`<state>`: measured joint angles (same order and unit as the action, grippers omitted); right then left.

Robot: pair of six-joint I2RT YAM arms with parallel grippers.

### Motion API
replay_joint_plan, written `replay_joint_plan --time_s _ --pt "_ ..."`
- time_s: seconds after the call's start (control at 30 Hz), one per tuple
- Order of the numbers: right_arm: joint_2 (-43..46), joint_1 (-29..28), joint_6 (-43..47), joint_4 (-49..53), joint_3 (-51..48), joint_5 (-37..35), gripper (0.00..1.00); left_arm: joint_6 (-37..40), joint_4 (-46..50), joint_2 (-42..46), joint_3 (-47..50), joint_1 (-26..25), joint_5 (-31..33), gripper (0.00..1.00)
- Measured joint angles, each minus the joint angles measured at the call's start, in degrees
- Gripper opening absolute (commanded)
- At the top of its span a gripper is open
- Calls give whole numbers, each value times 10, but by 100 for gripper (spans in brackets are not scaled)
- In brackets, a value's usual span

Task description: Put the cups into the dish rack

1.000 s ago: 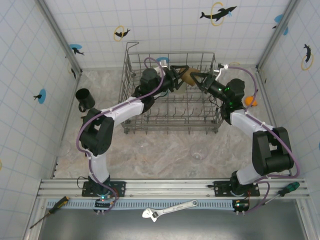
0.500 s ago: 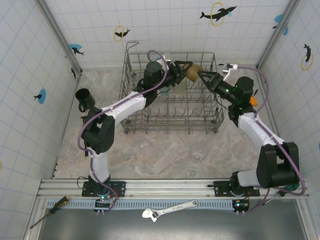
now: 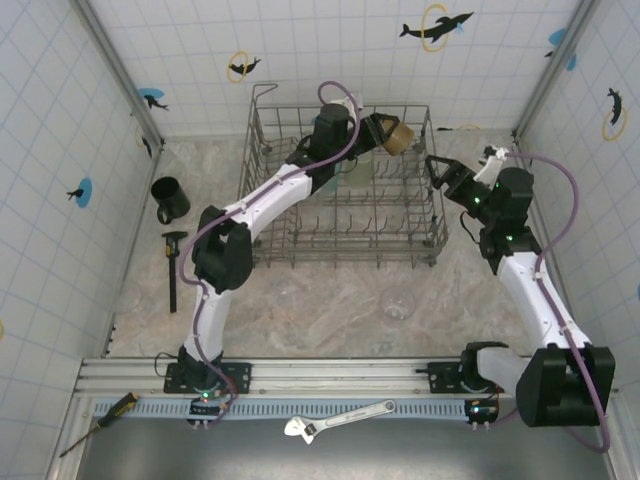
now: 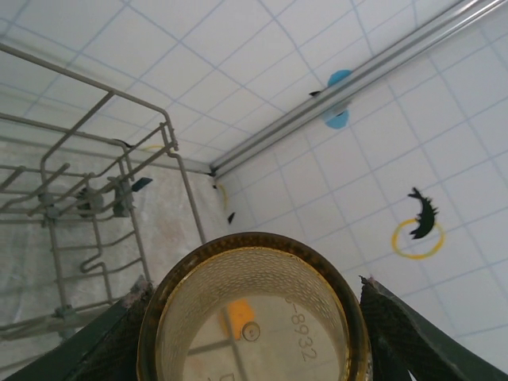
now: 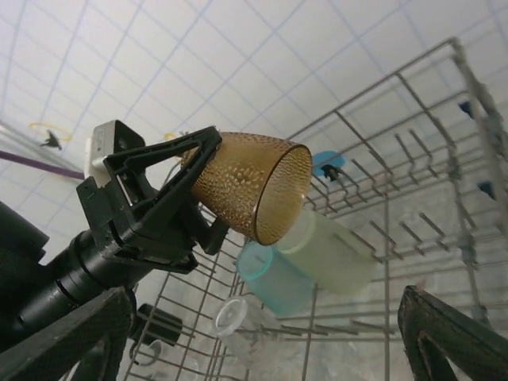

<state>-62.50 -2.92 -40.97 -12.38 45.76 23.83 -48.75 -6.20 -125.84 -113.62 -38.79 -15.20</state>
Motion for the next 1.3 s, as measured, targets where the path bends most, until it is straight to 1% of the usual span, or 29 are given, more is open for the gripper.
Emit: replay_joint_plan --time_s 0.23,0.53,0.83,1.13,1.3 --pt "47 9 52 46 -37 -47 100 95 33 -39 -31 -14 44 0" --pt "63 12 82 64 -70 -69 100 174 33 -74 -41 -17 86 0" --pt "63 14 95 65 -75 -71 100 208 -4 -116 -49 -18 99 0" --pt "63 14 98 62 -87 -70 100 221 -30 -134 -65 -21 102 0" --pt "63 14 99 61 -87 -70 100 247 -35 -137 -65 -23 108 0"
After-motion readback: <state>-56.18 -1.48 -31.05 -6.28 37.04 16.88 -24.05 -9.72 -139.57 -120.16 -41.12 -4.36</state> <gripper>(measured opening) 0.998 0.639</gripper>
